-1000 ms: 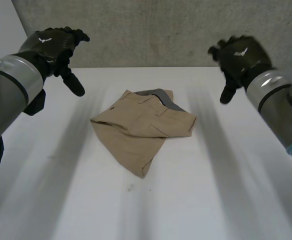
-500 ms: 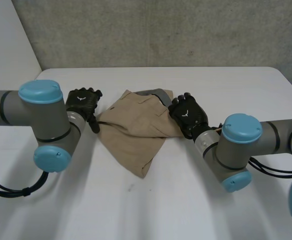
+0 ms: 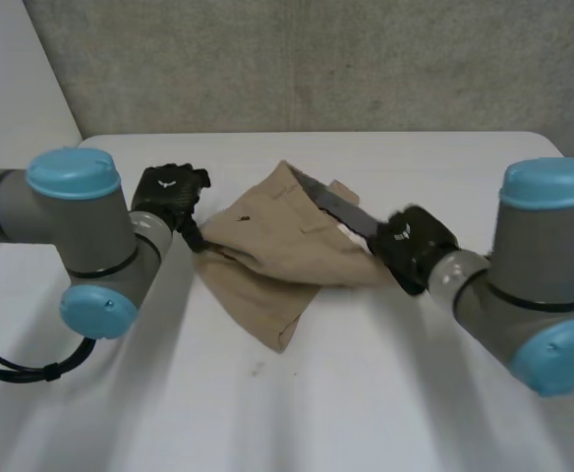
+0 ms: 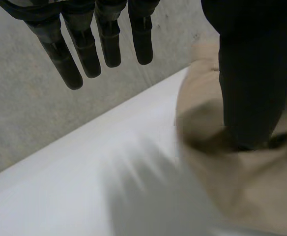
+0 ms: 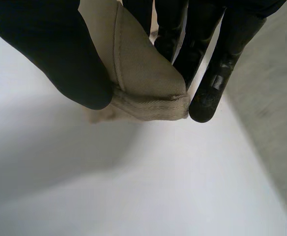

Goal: Fold the shorts.

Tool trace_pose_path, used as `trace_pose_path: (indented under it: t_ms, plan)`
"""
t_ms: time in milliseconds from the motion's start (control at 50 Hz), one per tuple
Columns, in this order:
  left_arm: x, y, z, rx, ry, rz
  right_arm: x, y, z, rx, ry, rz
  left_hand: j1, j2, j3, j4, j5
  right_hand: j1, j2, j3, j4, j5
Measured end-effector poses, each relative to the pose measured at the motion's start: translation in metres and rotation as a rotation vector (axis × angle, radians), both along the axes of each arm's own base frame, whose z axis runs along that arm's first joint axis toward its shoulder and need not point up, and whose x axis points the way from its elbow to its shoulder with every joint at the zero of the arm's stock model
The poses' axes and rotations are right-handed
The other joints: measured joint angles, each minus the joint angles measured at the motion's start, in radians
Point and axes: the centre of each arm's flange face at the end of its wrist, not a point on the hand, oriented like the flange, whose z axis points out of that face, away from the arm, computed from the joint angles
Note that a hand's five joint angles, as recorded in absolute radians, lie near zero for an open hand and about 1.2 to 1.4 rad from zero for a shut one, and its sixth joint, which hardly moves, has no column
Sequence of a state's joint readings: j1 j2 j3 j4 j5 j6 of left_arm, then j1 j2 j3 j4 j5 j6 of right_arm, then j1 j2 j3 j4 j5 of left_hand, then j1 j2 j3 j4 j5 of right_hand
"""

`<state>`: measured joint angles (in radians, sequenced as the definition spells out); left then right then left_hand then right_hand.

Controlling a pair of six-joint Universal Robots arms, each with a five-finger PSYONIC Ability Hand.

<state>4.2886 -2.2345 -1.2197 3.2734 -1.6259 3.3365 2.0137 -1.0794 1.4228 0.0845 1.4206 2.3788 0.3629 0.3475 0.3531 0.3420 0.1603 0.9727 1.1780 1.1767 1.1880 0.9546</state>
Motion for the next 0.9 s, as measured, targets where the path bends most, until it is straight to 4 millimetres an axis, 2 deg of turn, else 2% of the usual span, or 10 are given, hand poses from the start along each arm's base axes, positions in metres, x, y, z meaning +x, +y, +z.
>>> trace_pose_path:
  t_ms: [120, 240, 300, 360, 440, 520, 720, 780, 800, 900]
  plan:
    - [0.003, 0.009, 0.015, -0.019, 0.007, -0.002, -0.038, 0.043, 0.006, 0.294, 0.175, -0.030, -0.050, -0.047, -0.045, -0.042, -0.045, 0.000, 0.000, 0.013, 0.000, 0.020]
    - [0.001, 0.014, 0.015, -0.015, 0.004, -0.012, -0.060, 0.056, 0.017, 0.347, 0.277, -0.023, -0.054, -0.057, -0.056, -0.053, -0.057, 0.000, 0.000, 0.016, 0.000, 0.020]
    - [-0.001, 0.017, 0.014, -0.011, 0.001, -0.020, -0.069, 0.051, 0.023, 0.316, 0.298, -0.042, -0.068, -0.071, -0.072, -0.066, -0.069, 0.000, 0.000, 0.016, 0.000, 0.020]
    - [-0.005, 0.021, 0.012, -0.006, -0.001, -0.033, -0.081, 0.038, 0.033, 0.239, 0.314, -0.104, -0.082, -0.081, -0.078, -0.074, -0.082, -0.236, -0.307, -0.302, -0.292, -0.214]
    - [-0.008, 0.023, 0.009, 0.000, -0.005, -0.044, -0.090, 0.019, 0.045, 0.123, 0.322, -0.188, -0.082, -0.081, -0.078, -0.074, -0.082, -0.736, -0.890, -0.877, -0.881, -0.793]
    - [-0.009, 0.024, 0.007, 0.004, -0.009, -0.049, -0.091, 0.008, 0.054, 0.044, 0.308, -0.232, -0.082, -0.081, -0.078, -0.074, -0.082, -0.772, -0.954, -0.955, -0.953, -0.877]
    - [-0.014, 0.026, -0.013, 0.055, -0.026, -0.111, -0.042, -0.009, 0.110, -0.180, -0.073, -0.226, -0.082, -0.081, -0.078, -0.074, -0.082, -0.772, -0.957, -0.965, -0.954, -0.884]
    - [-0.015, 0.027, -0.018, 0.077, -0.029, -0.137, -0.037, -0.009, 0.113, -0.177, -0.107, -0.218, -0.082, -0.081, -0.078, -0.074, -0.082, -0.772, -0.957, -0.965, -0.954, -0.884]
    - [-0.016, 0.028, -0.022, 0.098, -0.031, -0.161, -0.017, -0.012, 0.117, -0.132, -0.247, -0.176, -0.082, -0.081, -0.078, -0.074, -0.082, -0.773, -0.957, -0.965, -0.954, -0.884]
    - [-0.017, 0.029, -0.030, 0.152, -0.035, -0.207, 0.008, -0.022, 0.107, -0.011, -0.414, -0.149, -0.082, -0.081, -0.078, -0.074, -0.082, -0.772, -0.957, -0.965, -0.954, -0.884]
